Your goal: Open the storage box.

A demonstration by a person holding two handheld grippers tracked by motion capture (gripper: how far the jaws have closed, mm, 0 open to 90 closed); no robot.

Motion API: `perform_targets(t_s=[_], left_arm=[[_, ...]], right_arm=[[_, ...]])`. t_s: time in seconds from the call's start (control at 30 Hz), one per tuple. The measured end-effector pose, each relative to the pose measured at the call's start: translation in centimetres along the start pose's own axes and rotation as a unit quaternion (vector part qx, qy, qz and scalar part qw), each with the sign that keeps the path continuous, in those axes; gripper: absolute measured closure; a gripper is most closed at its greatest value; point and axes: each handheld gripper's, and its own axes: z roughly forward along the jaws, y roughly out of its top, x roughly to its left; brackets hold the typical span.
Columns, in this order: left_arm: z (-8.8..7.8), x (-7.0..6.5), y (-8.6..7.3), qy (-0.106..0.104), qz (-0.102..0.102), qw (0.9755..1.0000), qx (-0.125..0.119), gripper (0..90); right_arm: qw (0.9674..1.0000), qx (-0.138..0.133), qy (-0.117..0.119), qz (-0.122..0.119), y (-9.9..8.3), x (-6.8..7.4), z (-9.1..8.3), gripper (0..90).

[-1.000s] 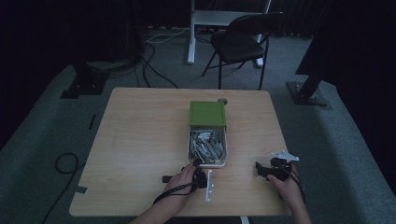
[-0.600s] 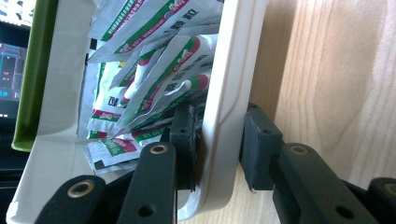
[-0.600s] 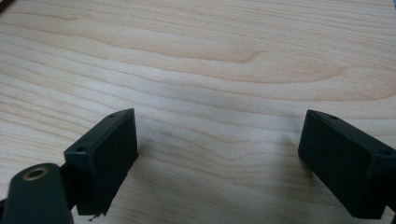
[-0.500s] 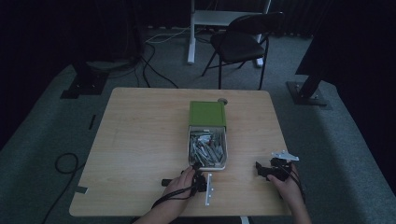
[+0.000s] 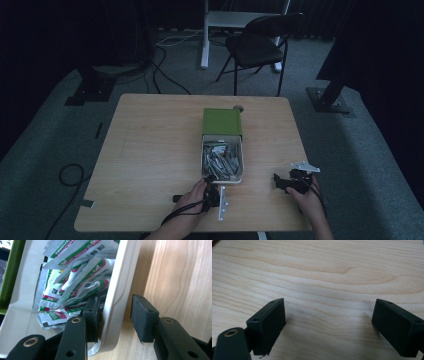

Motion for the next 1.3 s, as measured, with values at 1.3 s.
perform_targets(t_s=[1.3], left_arm=[[-5.5, 3.5, -5.5, -0.112, -0.262, 0.9521, -0.111, 57.1]], right_arm=[[1.0, -0.001, 0.0, 0.0, 0.0, 0.0, 0.0, 11.3]])
